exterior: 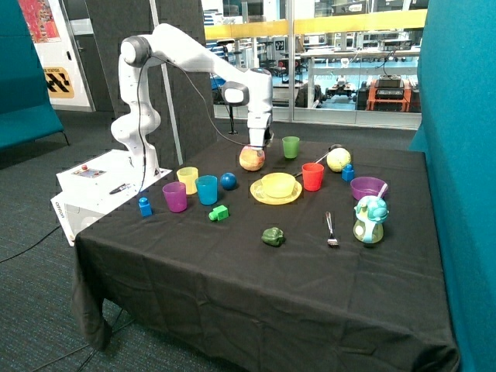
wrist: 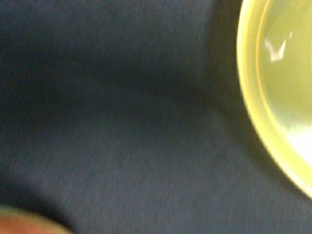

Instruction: Place the bowl on the plate and the cup in the bowl matching the color

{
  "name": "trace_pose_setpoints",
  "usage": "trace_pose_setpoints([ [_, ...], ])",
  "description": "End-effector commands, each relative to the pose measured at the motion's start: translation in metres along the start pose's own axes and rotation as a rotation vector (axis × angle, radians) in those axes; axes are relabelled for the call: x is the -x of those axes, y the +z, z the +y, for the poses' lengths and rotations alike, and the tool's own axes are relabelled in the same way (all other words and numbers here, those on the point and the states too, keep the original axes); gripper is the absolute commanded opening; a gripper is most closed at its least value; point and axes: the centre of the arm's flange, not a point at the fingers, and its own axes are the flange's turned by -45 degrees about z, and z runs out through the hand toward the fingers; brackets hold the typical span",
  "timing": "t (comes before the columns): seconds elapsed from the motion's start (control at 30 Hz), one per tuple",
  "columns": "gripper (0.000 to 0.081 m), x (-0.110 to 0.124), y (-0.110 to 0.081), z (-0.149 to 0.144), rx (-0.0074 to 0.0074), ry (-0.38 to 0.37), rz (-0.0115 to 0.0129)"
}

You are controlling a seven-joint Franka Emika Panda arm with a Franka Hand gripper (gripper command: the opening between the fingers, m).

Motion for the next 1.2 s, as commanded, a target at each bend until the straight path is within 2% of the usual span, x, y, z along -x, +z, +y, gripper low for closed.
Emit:
trace_pose_setpoints([
  [0.0,0.0487,0.039,-0.016,-0.012,0.0004,-0.009,-0.0027],
  [0.23,0.0495,0.072,-0.013,-0.009,0.0005,0.031,-0.0027],
  [0.3,0.0538,0.081,-0.013,-0.007,0.0005,0.046,-0.0027],
  [0.37,0.0501,0.090,-0.012,-0.004,0.0005,0.060,-0.0027],
  [0.4,0.0514,0.093,-0.012,-0.004,0.0005,0.061,-0.0027],
  [0.5,0.0487,0.109,-0.012,0.000,0.0006,0.082,-0.0027],
  [0.73,0.0487,0.140,-0.020,0.006,0.0006,0.103,-0.0027],
  [0.8,0.0488,0.150,-0.022,0.007,0.0006,0.131,-0.0026],
  [1.17,0.0480,0.200,-0.024,0.021,0.0007,0.181,-0.0026],
])
